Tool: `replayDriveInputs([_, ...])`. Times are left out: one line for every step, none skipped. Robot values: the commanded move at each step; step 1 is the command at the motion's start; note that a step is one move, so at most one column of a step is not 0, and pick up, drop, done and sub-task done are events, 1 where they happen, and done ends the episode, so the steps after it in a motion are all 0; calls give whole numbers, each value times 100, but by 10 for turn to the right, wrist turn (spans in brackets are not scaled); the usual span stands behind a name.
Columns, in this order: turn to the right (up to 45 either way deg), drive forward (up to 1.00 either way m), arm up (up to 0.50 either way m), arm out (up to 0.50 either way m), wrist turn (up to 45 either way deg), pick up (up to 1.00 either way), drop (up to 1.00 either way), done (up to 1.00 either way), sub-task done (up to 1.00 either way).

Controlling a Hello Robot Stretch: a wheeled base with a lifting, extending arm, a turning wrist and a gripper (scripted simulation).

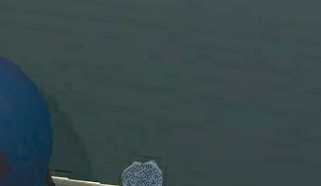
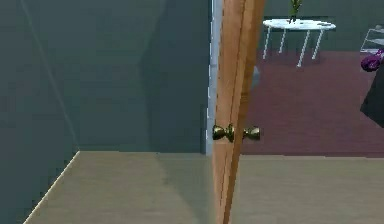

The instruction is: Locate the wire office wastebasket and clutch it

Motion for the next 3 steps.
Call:
replayDriveInputs([-450, 0, 0, 0, 0, 0, 0, 0, 0])
replayDriveInputs([-420, 0, 0, 0, 0, 0, 0, 0, 0])
replayDriveInputs([450, 0, 0, 0, 0, 0, 0, 0, 0])
